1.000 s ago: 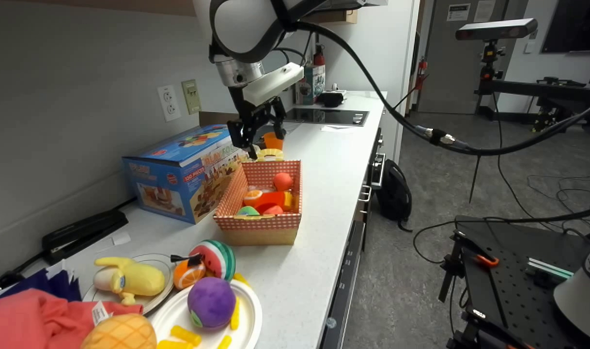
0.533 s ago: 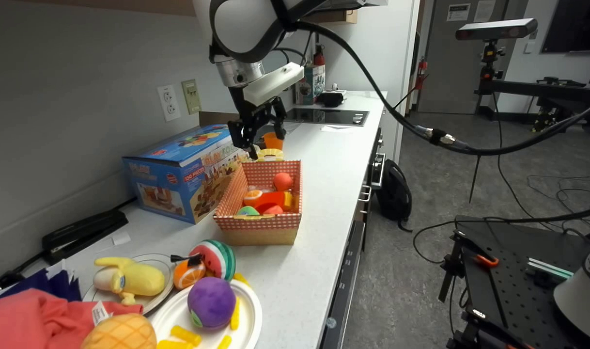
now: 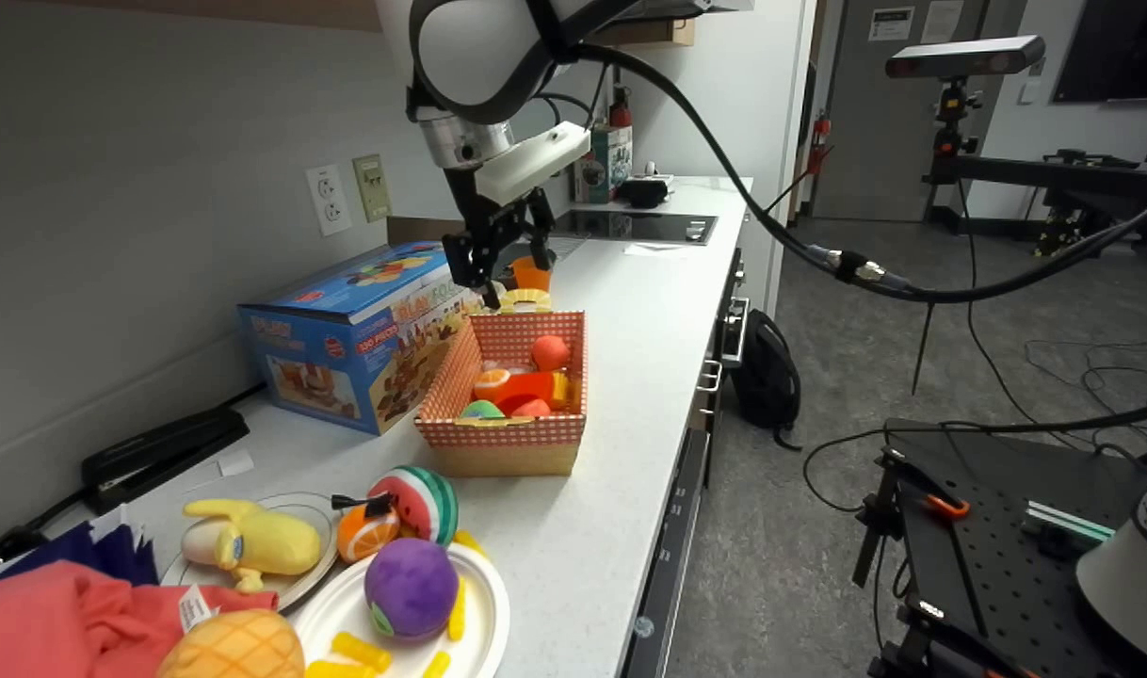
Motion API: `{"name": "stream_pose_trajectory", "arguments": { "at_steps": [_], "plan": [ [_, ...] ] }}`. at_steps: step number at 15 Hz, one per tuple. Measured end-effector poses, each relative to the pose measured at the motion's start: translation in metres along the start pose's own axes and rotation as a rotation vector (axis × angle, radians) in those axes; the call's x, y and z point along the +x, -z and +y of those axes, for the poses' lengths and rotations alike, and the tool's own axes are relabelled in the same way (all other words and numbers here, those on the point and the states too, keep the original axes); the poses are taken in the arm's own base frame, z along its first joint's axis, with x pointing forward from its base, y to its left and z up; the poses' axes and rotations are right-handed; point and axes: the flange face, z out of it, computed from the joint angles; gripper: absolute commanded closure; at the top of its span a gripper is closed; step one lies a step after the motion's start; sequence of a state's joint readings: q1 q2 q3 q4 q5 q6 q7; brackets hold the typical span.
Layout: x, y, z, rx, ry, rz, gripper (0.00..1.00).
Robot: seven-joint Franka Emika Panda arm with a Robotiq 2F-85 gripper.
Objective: Remove the strawberry plushie from the box
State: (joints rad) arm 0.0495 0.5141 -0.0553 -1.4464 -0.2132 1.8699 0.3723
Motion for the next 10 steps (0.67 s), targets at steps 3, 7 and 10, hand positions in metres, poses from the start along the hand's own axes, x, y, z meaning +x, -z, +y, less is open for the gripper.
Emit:
{"name": "stream_pose_trajectory", "arguments": {
  "at_steps": [3,7,10],
  "plan": [
    [-0.010,0.009,0.001,-0.014,0.131,-0.057,0.00],
    [-0.047,0.047,0.010,-0.041,0.270,-0.196,0.00],
    [-0.069,0.055,0.014,-0.058,0.308,-0.276,0.00]
  ]
}}
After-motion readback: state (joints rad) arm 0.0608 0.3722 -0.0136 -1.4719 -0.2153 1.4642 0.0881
